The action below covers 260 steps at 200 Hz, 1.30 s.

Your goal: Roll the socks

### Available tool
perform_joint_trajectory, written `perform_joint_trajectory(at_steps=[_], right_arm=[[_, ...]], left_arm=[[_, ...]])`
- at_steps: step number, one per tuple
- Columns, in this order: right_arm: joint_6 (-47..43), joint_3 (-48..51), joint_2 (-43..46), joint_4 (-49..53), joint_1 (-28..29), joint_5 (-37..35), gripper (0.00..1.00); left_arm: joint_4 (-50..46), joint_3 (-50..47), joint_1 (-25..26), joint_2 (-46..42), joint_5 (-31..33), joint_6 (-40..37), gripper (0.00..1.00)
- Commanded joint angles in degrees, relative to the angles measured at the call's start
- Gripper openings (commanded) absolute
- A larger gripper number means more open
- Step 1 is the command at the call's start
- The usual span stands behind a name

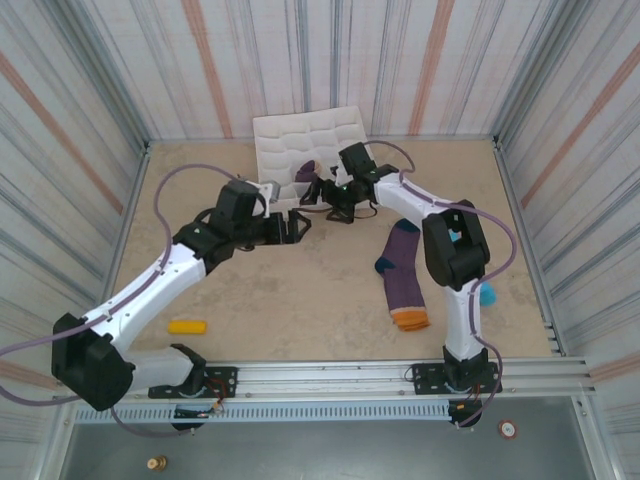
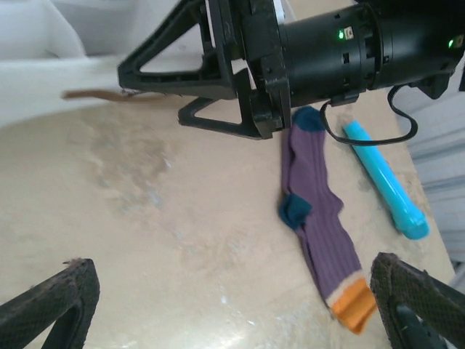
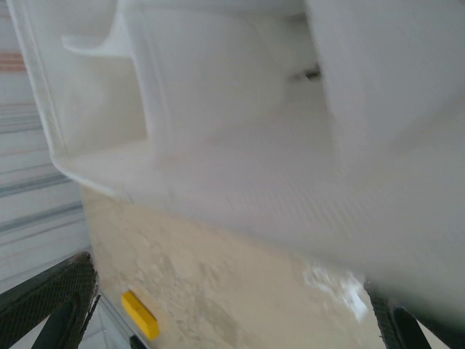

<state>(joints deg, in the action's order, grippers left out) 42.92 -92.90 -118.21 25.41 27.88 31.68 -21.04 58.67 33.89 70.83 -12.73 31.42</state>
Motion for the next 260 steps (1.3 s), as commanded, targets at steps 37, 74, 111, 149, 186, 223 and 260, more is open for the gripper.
perform_joint_trajectory(at_steps=[37,74,111,149,186,223,260], right_arm=[[-7.5,10.7,20.9,9.3,-6.3,-10.7,0.99],[-8.8,18.3,28.4,11.4,-11.4,-14.7,0.99],[-9.2,23.3,33.7,11.9,-14.9,-16.3,0.99],[-9.3,26.2,36.4,11.9,-16.2,-16.0,0.99],[-9.1,28.1,37.6,11.6,-17.3,-15.1,0.99],[-9.3,29.7,39.1,10.8,-18.1,-14.4,0.99],[-9.5,30.9,40.0,10.3,-18.6,-13.5,0.99]], left_arm=[[7.7,-5.9,13.9,2.1,8.5,11.6,0.91],[11.2,-3.6,22.4,10.4,9.8,17.0,0.82],[19.4,-2.7,30.2,17.8,11.5,26.9,0.72],[26.0,-0.1,36.5,26.4,11.9,39.6,0.66],[28.9,3.1,40.6,31.7,14.4,50.2,0.63],[26.8,6.5,44.7,35.7,18.5,62.4,0.61],[25.5,8.4,46.3,38.8,21.3,70.2,0.61]])
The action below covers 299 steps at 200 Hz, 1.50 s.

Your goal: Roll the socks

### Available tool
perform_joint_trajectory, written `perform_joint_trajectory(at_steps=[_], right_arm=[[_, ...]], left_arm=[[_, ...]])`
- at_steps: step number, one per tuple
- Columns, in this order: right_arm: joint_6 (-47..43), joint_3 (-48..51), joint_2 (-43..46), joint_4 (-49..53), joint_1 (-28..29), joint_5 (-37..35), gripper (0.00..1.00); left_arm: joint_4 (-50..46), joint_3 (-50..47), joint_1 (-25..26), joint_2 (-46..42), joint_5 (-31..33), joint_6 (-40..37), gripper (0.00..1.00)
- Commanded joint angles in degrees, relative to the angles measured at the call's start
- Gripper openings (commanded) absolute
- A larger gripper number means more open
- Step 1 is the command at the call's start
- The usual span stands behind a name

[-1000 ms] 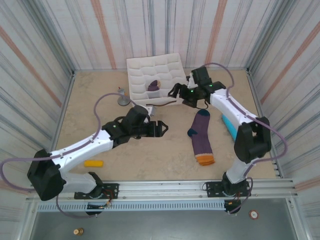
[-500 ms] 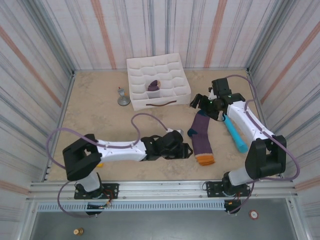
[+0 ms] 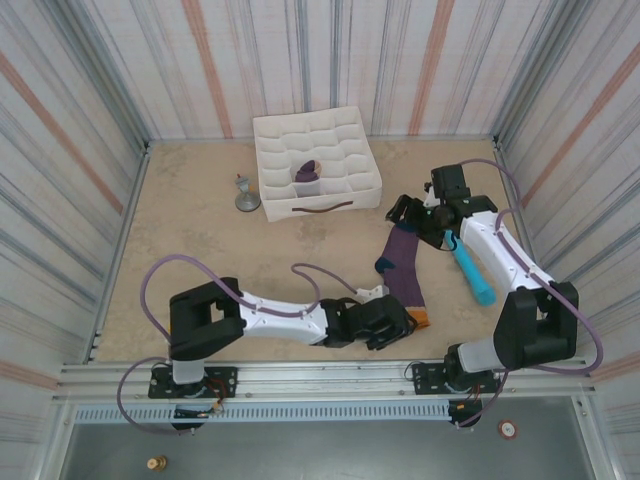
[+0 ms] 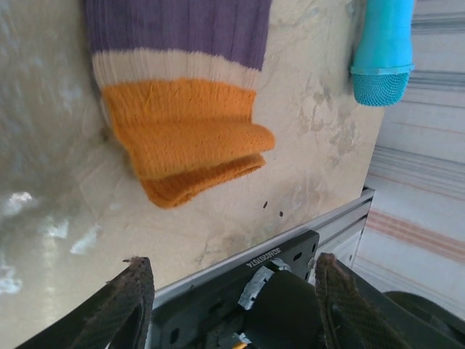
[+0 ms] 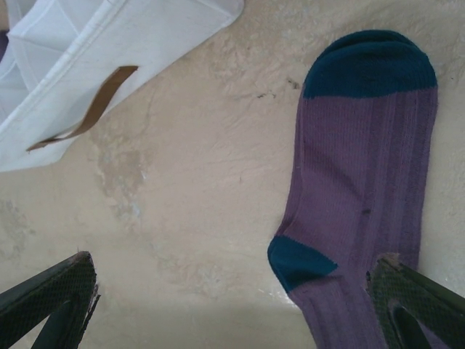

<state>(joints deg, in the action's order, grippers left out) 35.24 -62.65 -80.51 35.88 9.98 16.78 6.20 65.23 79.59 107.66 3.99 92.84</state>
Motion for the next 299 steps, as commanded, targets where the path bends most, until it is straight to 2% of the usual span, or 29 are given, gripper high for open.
perform_joint_trajectory(at_steps=[1,45,73,128,173,278,299], right_arm=[[-1.9,0.7,2.3,-0.2,-0.7,1.5,0.99],[-2.5,1.8,3.3,-0.2,-1.8,2.0,0.99],[-2.7,2.4,3.7,-0.2,-2.5,2.4,0.99],[-2.9,2.9,4.1,-0.5,-3.2,3.1,0.99],[-3.5,3.1,4.3,-0.2,-3.6,3.5,0.99],[-4.3,4.5,6.1,0.6,-5.4,4.3,0.99],[-5.0,4.5,5.9,1.1,-5.5,4.0,0.99]], left_arm=[[-1.7,1.8,0.6,2.1,4.7,9.0,0.62],[-4.4,4.4,1.0,4.7,7.5,12.3,0.61],[-2.7,4.4,1.3,6.2,10.0,13.5,0.59],[-6.8,7.7,1.1,9.2,11.2,16.2,0.58],[-8.9,8.3,0.7,10.2,11.9,18.7,0.51],[-8.0,6.6,-0.9,11.1,9.8,18.7,0.19],[-6.5,4.9,-1.6,10.9,8.3,17.5,0.08]])
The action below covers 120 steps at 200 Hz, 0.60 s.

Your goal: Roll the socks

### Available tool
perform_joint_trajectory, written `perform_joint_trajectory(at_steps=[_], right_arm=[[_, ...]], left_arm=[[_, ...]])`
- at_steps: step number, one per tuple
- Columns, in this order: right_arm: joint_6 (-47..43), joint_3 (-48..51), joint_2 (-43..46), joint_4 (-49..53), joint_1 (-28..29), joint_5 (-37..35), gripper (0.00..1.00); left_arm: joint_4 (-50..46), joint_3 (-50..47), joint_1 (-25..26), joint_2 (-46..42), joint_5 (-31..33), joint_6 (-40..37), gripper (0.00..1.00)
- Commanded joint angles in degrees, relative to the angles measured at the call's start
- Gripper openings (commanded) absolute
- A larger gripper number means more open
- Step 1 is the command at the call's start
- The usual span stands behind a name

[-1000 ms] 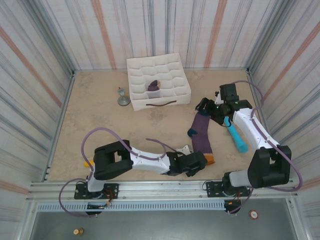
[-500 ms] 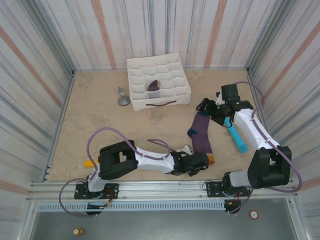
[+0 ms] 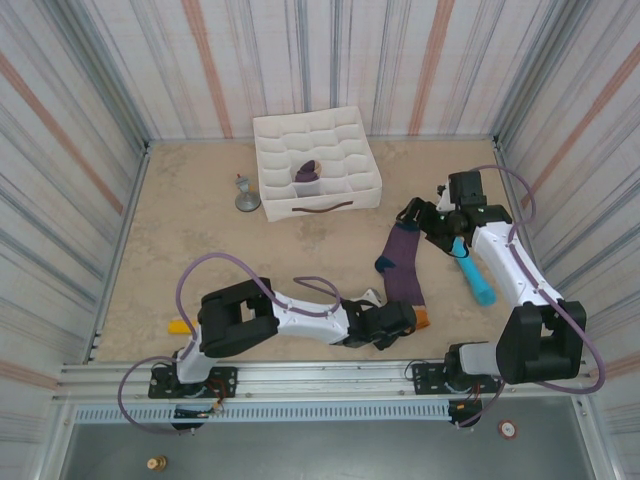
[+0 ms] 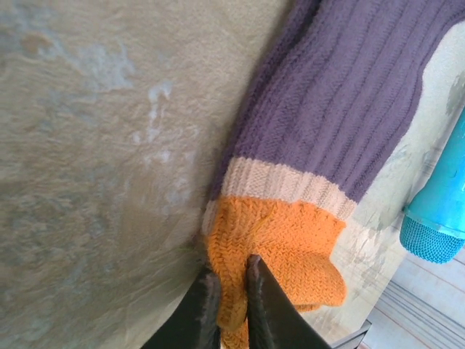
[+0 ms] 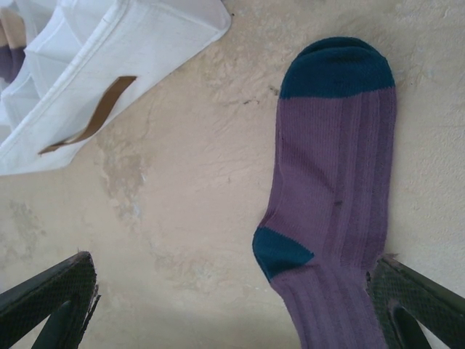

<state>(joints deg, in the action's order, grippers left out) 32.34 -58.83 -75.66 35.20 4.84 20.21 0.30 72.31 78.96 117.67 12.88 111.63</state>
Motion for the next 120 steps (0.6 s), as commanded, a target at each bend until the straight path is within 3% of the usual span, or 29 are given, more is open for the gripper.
perform_joint_trajectory(at_steps=[1,67,120], right_arm=[[-2.2,0.6,1.1,1.8,-0.4,0.5,0.99],[-4.7,3.7,2.5,1.5,1.1,-0.2,0.99],[-5.5,8.4,2.9,-3.1,9.5,-1.7,0.99]], left_arm=[[-0.5,-2.2,-1.0,0.9,-0.7,-1.4,0.07],[-5.5,-12.0,-4.3,-9.4,-5.6,-13.0,0.05],[-3.7,-24.8,-11.4,-18.9,-14.7,-25.6,0.04]])
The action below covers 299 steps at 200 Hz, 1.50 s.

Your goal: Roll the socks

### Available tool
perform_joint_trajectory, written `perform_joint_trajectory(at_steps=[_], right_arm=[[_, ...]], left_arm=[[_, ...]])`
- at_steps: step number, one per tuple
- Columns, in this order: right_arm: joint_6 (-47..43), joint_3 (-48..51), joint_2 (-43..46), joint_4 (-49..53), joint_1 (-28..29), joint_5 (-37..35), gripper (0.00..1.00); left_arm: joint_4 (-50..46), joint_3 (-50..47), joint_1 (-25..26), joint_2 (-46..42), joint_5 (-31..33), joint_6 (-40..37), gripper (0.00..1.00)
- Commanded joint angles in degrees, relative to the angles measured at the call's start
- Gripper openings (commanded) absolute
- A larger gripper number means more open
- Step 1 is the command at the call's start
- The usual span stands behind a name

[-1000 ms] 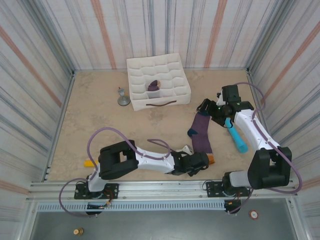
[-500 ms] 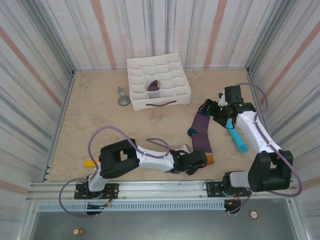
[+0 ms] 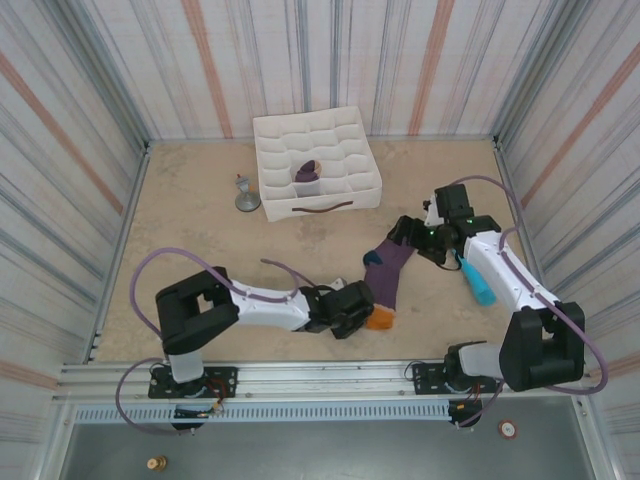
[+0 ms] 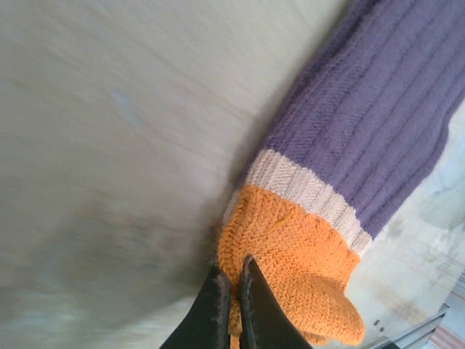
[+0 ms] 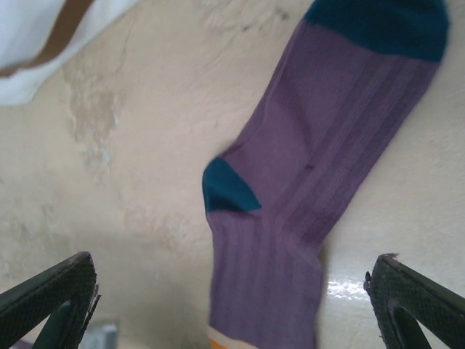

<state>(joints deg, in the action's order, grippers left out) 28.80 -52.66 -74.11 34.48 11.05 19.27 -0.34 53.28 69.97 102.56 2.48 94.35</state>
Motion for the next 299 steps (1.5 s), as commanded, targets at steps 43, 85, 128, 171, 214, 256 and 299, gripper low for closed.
perform_joint_trajectory(at_steps=[43,85,128,171,214,256,299], right_arm=[[-3.1,8.0,5.0,-7.9,14.3,-7.5,0.99],[-4.3,13.3,8.2,-13.6,20.1,-7.9,0.99],[-4.0,17.0,10.5,-18.2,28.8,-14.8,0.99],[-5.6,19.8,11.3,-22.4,35.5,-18.5,0.99],[-6.8,20.7,11.0,-21.3,43.1,-26.7,0.99],[-4.6,22.2,9.9,-24.1,43.3,-25.4,0.99],[-4.3,21.3,6.6,-24.6,44.0,-25.2,0.99]], left_arm=[[-6.0,-13.1,-10.4,-11.4,-9.7,-21.7,0.06],[-13.9,-14.1,-17.3,-18.0,-13.5,-33.8,0.08],[-16.2,-16.3,-21.7,-23.5,-16.6,-39.3,0.16],[-15.4,-20.0,-27.4,-28.0,-19.8,-40.6,0.34],[-12.5,-22.8,-30.4,-31.2,-27.2,-38.1,0.65],[-6.3,-27.8,-25.7,-35.0,-24.9,-26.0,0.78],[-0.8,-29.6,-18.0,-34.2,-15.6,-12.6,0.68]])
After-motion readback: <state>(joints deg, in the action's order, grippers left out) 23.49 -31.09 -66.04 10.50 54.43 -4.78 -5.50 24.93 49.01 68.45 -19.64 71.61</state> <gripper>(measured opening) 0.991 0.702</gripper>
